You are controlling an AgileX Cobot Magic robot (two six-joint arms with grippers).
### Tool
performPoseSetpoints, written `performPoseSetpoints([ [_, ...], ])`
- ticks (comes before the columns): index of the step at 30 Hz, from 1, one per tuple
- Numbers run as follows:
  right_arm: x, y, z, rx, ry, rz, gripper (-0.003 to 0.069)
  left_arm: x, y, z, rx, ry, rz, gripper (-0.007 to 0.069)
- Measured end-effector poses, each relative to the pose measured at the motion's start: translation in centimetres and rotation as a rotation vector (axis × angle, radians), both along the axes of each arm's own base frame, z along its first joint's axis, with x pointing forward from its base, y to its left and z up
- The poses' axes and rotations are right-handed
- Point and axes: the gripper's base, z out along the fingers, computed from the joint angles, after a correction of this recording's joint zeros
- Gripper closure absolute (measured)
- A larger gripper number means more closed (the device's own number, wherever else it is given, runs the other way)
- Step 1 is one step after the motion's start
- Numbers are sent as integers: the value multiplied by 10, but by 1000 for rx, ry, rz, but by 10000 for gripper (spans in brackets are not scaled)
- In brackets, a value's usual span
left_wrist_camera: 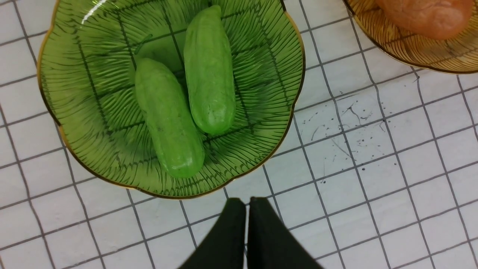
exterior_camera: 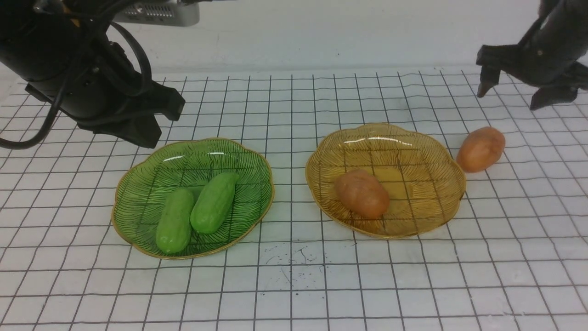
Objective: Put different types of vegetables on the plate.
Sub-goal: 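Put the potato onto the plate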
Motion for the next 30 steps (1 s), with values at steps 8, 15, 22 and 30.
performPoseSetpoints([
  [8, 25, -16, -54, 118, 0, -185, -33, 0, 0, 0, 0, 0, 0, 632],
  [15, 32, -13, -89, 179, 57, -234, -33, 0, 0, 0, 0, 0, 0, 632],
  [22, 34, -9, -110, 235, 107, -243, 36, 0, 0, 0, 0, 0, 1, 632],
  [30, 33, -14, -51, 119, 20, -102, 121, 0, 0, 0, 0, 0, 1, 632],
])
